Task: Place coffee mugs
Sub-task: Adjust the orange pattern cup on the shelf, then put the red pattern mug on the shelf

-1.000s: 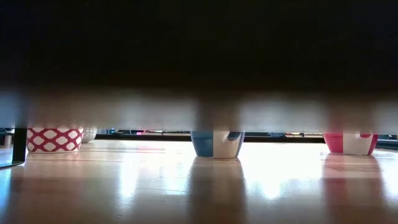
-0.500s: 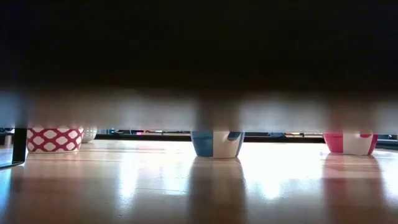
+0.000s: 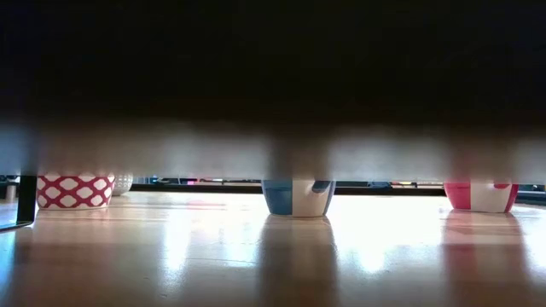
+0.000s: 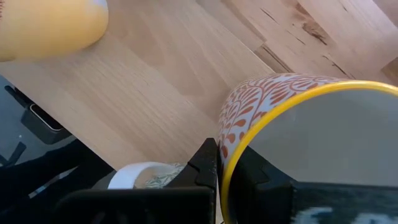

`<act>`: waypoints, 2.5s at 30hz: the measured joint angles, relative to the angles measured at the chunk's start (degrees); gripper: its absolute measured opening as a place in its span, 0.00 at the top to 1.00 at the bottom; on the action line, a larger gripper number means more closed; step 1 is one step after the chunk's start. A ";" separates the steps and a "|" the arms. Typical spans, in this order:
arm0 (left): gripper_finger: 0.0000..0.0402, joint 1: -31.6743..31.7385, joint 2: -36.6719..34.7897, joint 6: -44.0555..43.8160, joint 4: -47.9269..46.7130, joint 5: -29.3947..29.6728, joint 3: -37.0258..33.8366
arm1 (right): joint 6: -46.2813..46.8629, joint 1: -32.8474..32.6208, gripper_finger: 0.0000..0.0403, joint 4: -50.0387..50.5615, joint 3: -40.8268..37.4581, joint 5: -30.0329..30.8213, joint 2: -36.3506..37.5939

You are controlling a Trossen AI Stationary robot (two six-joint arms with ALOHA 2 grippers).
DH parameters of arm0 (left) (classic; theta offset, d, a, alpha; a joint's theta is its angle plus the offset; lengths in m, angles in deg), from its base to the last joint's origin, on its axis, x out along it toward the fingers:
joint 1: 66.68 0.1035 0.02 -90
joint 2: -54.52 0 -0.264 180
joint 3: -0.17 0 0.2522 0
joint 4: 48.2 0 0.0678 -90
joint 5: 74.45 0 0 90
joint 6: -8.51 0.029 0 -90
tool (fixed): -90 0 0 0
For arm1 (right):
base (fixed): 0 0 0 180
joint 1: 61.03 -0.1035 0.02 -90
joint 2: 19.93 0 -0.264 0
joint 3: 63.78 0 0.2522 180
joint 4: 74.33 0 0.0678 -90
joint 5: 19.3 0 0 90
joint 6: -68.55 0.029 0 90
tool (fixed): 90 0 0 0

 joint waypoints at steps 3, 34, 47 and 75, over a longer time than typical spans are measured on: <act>0.65 0.00 0.00 0.00 0.00 0.00 0.00 | -0.02 0.00 1.00 0.19 0.02 -0.24 -0.42; 0.65 0.00 0.00 0.66 0.00 0.00 0.00 | -1.51 0.13 0.83 -2.44 0.07 -1.50 -1.62; 0.65 0.00 0.02 0.65 0.02 -0.02 0.00 | -1.51 0.14 0.79 6.18 6.98 -0.79 -1.03; 0.65 0.00 0.00 0.11 0.00 -0.05 0.00 | -16.39 11.71 0.79 26.53 24.49 20.67 0.14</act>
